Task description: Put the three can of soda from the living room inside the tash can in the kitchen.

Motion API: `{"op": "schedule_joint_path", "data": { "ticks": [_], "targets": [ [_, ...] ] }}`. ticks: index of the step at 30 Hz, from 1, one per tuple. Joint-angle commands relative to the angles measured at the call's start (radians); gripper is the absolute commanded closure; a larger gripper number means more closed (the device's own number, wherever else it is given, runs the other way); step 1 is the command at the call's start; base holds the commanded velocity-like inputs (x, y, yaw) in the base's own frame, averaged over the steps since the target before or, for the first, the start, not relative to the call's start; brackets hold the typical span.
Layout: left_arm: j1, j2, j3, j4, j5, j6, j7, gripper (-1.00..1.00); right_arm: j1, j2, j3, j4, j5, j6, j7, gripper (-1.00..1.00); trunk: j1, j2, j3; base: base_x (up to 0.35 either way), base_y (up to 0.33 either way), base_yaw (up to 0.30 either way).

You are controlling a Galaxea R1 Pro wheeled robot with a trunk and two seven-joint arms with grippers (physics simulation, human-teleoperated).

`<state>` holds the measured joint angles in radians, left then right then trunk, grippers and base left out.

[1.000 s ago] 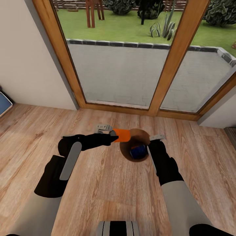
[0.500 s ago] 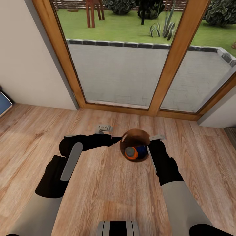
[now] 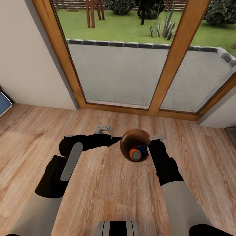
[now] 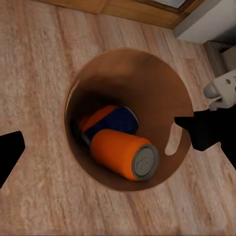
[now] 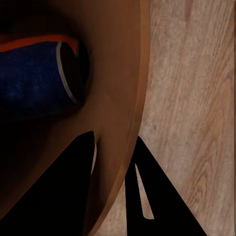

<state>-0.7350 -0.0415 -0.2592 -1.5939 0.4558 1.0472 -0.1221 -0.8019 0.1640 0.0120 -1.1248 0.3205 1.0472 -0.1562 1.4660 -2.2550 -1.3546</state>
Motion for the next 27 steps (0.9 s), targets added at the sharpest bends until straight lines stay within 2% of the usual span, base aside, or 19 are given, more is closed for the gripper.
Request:
{"op": "schedule_joint_path", "data": {
  "ticks": [1,6,7,12,16,17,19,20,23,24,27],
  "targets": [
    [0.000,0.001,0.000,0.000,0.000,0.000,0.005,-1.00,0.000,0.000,0.000,0.000,-0.003,0.000,0.003,1.00,0.000,0.000,0.000,0.000,0.000,0.000],
    [0.000,0.003,0.001,0.000,-0.001,0.000,0.057,-1.00,0.000,0.000,0.000,-0.001,-0.003,0.000,0.003,1.00,0.000,0.000,0.000,0.000,0.000,0.000],
    [0.000,0.004,0.001,0.002,-0.002,0.000,0.109,-1.00,0.000,-0.001,0.000,-0.001,-0.003,0.000,0.003,1.00,0.000,0.000,0.000,0.000,0.000,0.000],
    [-0.001,0.006,0.006,0.006,-0.003,0.000,0.157,-1.00,0.000,-0.001,0.000,-0.004,-0.002,0.000,0.003,1.00,0.000,0.000,0.000,0.000,0.000,0.000],
    [0.001,0.020,0.012,0.032,-0.004,-0.008,0.191,-1.00,0.000,-0.002,-0.002,-0.008,-0.002,0.000,0.003,1.00,0.000,0.000,0.000,0.000,0.000,0.000],
    [0.002,0.039,0.014,0.063,-0.005,-0.023,0.235,-1.00,0.000,-0.003,-0.004,-0.008,-0.001,0.000,0.003,1.00,0.000,0.000,0.000,0.000,0.000,0.000],
    [0.001,0.053,0.014,0.117,-0.005,-0.045,0.292,-1.00,0.000,-0.004,-0.006,-0.008,-0.001,0.000,0.003,1.00,0.000,0.000,0.000,0.000,0.000,0.000],
    [0.001,0.060,0.013,0.239,-0.005,-0.070,0.367,-1.00,-0.001,-0.005,-0.008,-0.009,-0.001,0.000,0.003,1.00,0.000,0.000,0.000,0.000,0.000,0.000],
    [0.000,0.063,0.012,0.345,-0.005,-0.097,0.404,-1.00,-0.001,-0.006,-0.010,-0.009,-0.001,0.000,0.003,1.00,0.000,0.000,0.000,0.000,0.000,0.000],
    [0.000,0.065,0.011,0.409,-0.005,-0.139,0.419,-1.00,-0.001,-0.007,-0.014,-0.009,-0.001,0.000,0.003,1.00,0.000,0.000,0.000,0.000,0.000,0.000],
    [-0.001,0.068,0.009,0.521,-0.006,-0.246,0.434,-1.00,-0.001,-0.008,-0.047,-0.008,-0.001,0.000,0.003,1.00,0.000,0.000,0.000,0.000,0.000,0.000]
  ]
}}
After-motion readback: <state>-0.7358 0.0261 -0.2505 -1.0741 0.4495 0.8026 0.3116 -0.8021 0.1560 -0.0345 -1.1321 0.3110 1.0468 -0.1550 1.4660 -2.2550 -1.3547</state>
